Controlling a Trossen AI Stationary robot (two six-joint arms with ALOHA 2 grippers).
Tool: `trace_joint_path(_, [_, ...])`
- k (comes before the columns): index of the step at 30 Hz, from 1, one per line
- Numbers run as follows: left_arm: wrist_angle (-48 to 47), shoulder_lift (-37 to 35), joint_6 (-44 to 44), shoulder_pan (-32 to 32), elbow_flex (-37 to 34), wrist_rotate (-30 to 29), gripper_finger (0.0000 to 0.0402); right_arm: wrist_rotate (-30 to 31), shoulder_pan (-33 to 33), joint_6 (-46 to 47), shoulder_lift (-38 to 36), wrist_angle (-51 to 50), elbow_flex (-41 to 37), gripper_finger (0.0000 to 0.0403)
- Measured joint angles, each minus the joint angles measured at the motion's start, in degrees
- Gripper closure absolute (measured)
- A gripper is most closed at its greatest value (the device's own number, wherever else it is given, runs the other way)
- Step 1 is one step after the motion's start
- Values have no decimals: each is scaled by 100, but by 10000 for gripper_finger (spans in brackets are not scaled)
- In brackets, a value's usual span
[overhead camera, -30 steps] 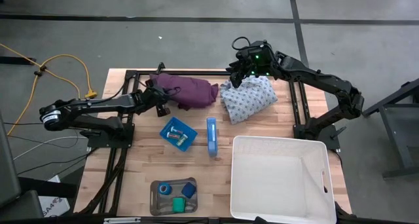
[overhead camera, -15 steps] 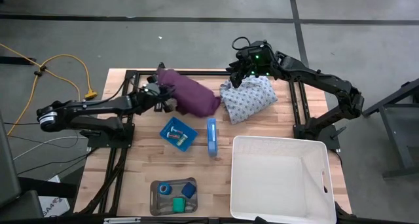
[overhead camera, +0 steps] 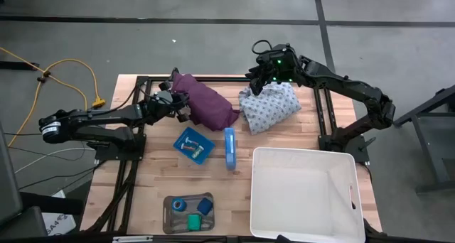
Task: Pick & Place Medicine items
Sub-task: Put the purple scrubs into the white bin
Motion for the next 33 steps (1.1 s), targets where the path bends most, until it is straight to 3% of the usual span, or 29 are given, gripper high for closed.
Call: trace_joint_path(33, [-2, 4, -795, 13, 4, 2, 389, 7, 4, 145, -2, 11, -2, 293])
